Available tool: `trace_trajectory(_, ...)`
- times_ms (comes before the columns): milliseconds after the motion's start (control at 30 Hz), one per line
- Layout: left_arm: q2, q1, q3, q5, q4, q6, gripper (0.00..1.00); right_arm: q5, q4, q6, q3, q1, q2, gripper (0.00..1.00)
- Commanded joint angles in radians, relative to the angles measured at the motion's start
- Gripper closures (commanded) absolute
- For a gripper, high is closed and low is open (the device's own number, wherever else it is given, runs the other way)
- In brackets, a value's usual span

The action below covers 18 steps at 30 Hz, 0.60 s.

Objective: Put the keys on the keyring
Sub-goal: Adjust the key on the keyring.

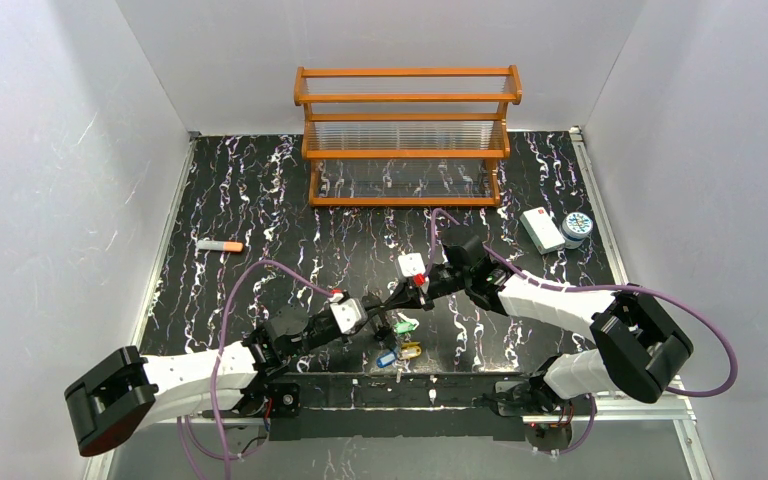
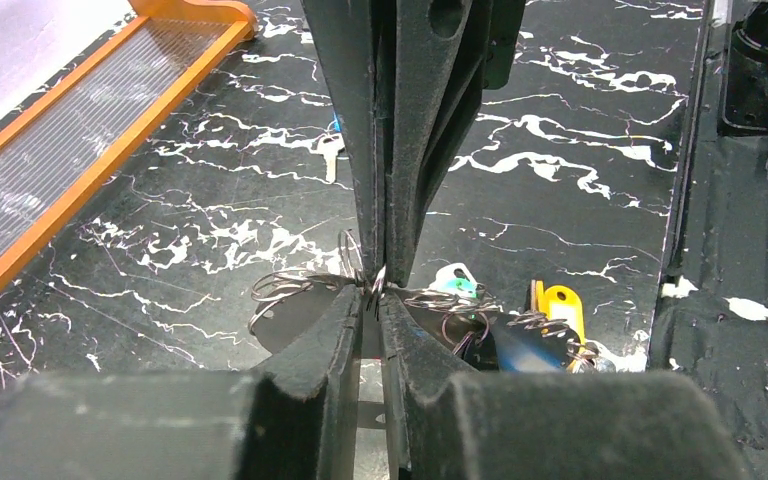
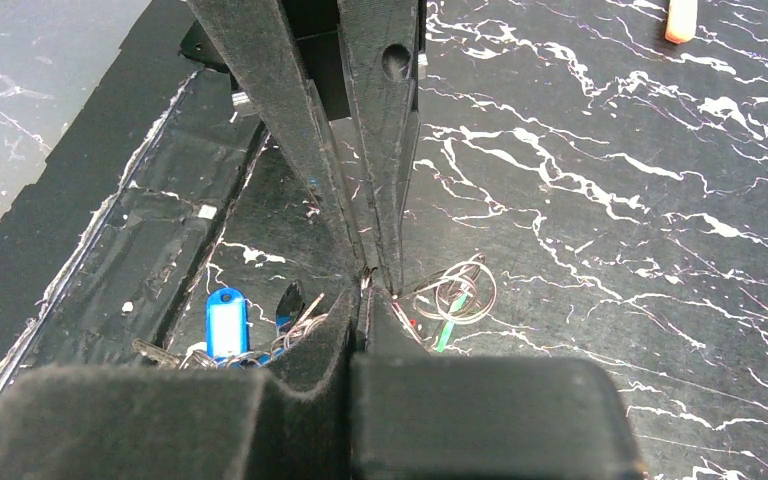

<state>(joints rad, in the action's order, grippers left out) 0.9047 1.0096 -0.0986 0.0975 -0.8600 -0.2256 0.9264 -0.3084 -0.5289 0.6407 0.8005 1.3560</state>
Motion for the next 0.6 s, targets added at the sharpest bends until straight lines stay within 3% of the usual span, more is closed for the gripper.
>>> trace_trajectory(0, 0.007, 0.001, -0.033, 0.028, -0.037, -0.004, 0.91, 0.012, 0.016, 0.004, 0.028, 0.005, -0.006, 0.99)
trace_trajectory(133, 0.032, 0.001, -0.045, 0.05, -0.037, -0.005, 0.91, -0.056, 0.012, 0.035, 0.033, 0.006, -0.003, 0.99)
trace_trajectory(233, 0.049, 0.001, -0.05, 0.063, -0.037, -0.009, 1.0, -0.094, 0.01, 0.051, 0.031, 0.006, -0.005, 0.95)
trace_trajectory(300, 0.052, 0.001, -0.049, 0.054, -0.039, -0.001, 1.0, -0.116, 0.004, 0.066, 0.026, 0.006, -0.011, 0.8)
trace_trajectory(567, -0.016, 0.001, 0.028, -0.079, -0.114, 0.088, 1.0, -0.285, -0.041, 0.129, -0.087, 0.005, -0.132, 0.6)
